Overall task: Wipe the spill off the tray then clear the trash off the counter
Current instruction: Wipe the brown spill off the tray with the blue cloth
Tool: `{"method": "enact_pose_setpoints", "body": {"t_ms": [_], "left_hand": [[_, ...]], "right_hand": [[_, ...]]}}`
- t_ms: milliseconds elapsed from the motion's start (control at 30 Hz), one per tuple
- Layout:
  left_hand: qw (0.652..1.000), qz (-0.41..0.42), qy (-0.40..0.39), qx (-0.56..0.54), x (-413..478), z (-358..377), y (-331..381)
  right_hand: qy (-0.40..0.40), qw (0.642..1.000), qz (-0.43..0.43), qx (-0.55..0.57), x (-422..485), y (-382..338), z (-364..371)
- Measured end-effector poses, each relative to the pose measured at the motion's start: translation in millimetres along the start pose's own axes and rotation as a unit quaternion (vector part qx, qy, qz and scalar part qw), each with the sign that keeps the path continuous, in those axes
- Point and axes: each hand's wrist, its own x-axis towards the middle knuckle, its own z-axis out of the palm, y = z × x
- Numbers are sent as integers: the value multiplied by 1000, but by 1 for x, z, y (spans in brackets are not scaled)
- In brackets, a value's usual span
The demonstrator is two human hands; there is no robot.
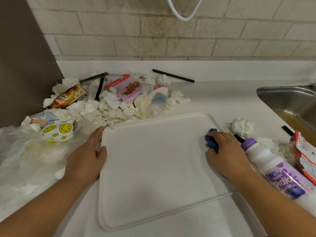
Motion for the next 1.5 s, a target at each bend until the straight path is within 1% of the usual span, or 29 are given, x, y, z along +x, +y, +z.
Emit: {"method": "enact_pose_setpoints", "body": {"t_ms": [100, 200, 300, 433, 500, 567, 633, 700, 733, 800, 867, 933, 1000, 1100, 1200, 1300, 1400, 1500], "left_hand": [[1000, 0, -1, -2, -1, -2, 1], [1000, 3, 1, -10, -2, -3, 3], [1000, 6, 4, -16, -2, -3, 2], [1000, 7, 0, -12, -3, -2, 1], [1000, 5, 3, -16, -2, 0, -1], [1000, 1, 7, -22, 0, 1, -2], [1000, 4, 10, -21, 0, 2, -3], [1000, 3, 13, -16, 0, 3, -4], [1000, 2, 12, -15, 0, 3, -5], [1000, 1, 10, -14, 1, 4, -6], [1000, 4, 6, -2, 2, 5, -7], [1000, 19, 3, 15, 2, 5, -7], [999, 35, 2, 21, 1, 5, -6], [999, 43, 7, 25, 0, 4, -4], [998, 46, 9, 34, -1, 3, -2], [998, 45, 4, 38, 0, 3, -4], [999, 44, -1, 29, 2, 3, -6], [999, 42, -5, 25, 3, 2, -7]], "right_hand": [[16, 1000, -14, -9, 33, -6, 11], [-11, 1000, 4, -13, 64, -23, 25], [-40, 999, -16, 2, 77, -56, 42], [-70, 993, -97, 17, 66, -107, 66], [-105, 976, -182, 48, 53, -129, 74], [-161, 951, -252, 80, 42, -138, 75], [-182, 938, -273, 112, 38, -130, 67], [-161, 951, -246, 95, 36, -108, 55], [-137, 964, -212, 86, 37, -92, 48], [-99, 985, -114, 83, 42, -58, 31], [-86, 993, -19, 74, 51, -31, 16], [-77, 996, 11, 35, 60, -23, 12], [-64, 998, 7, -1, 63, -35, 21], [-60, 996, -58, 19, 58, -74, 46], [-91, 983, -155, 22, 55, -122, 74], [-125, 967, -223, 21, 54, -160, 91], [-192, 929, -314, 31, 52, -188, 99], [-227, 895, -372, 89, 40, -199, 100]]}}
